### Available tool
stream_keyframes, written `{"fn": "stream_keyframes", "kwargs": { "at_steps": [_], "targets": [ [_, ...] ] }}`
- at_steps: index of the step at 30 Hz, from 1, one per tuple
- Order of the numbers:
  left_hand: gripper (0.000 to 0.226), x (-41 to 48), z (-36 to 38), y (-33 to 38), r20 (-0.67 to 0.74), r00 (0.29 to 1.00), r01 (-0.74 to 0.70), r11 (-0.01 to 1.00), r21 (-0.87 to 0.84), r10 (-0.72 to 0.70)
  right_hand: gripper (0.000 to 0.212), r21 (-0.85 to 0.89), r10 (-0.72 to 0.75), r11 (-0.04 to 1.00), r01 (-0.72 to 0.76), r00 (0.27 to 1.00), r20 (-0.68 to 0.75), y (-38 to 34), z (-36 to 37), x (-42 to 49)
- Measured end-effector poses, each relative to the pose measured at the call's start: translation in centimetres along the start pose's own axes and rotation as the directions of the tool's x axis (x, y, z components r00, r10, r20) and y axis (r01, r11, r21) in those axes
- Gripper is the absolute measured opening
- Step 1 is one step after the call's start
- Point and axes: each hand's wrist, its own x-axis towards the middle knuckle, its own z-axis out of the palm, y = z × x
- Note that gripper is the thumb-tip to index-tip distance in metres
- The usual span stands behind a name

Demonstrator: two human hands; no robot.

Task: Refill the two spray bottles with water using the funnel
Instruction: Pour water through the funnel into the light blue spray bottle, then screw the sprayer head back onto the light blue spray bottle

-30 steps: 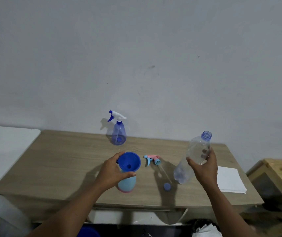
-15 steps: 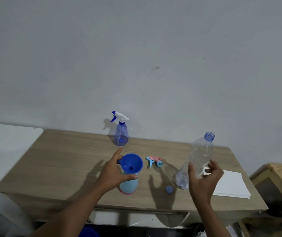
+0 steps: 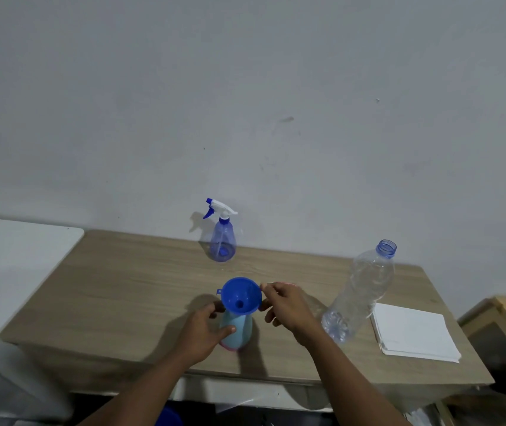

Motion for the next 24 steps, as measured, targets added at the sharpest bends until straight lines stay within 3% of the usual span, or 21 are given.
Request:
{"fn": "stream_keyframes", "kwargs": {
  "at_steps": [7, 13, 18, 24],
  "targets": [
    [0.045, 0.5, -0.1, 0.1, 0.000, 1.000, -0.002, 1.000, 0.003, 0.002, 0.016, -0.030, 0.008, 1.000, -0.008, 1.000, -0.007, 0.2, 0.8, 1.0],
    [0.049, 0.9, -0.2, -0.6, 0.000, 0.999, -0.050, 0.999, -0.008, 0.050, 0.011, 0.155, 0.003, 0.987, 0.039, 0.965, -0.261, 0.3, -2.2, 1.0],
    [0.055, 1.4, -0.1, -1.1, 0.039, 0.993, -0.107, 0.994, 0.004, 0.107, 0.011, 0.019, 0.043, 0.999, -0.039, 0.952, -0.303, 4.6, -4.7, 1.1],
    [0.056, 1.5, 0.2, -1.2, 0.029, 0.992, -0.122, 0.992, -0.009, 0.122, 0.014, -0.276, -0.017, 0.955, -0.108, 0.910, -0.413, 10.7, -1.8, 0.4]
  ]
}}
